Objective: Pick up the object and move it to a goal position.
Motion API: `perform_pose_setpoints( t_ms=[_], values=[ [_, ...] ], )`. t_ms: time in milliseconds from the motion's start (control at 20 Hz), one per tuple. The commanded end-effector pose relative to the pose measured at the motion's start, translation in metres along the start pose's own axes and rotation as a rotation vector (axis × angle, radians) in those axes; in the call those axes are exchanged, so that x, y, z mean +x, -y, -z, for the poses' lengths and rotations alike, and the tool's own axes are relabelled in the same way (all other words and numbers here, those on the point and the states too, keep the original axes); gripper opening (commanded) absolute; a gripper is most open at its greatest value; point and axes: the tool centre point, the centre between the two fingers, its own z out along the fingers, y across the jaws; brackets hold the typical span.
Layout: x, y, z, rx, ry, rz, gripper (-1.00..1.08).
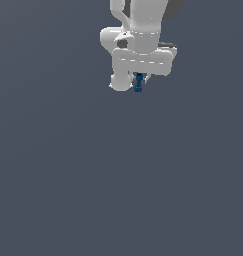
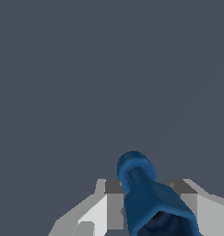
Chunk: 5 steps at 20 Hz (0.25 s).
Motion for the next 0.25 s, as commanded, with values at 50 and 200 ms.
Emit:
perform_pose_setpoints(
  t_ms=[50, 200],
  values=[
    [-0.0017, 0.0042, 0.0081, 0.0, 0.001, -0.001, -1.0],
    [-0.0013, 0.0052, 0.0096, 0.001, 0.001, -0.001, -1.0]
  ],
)
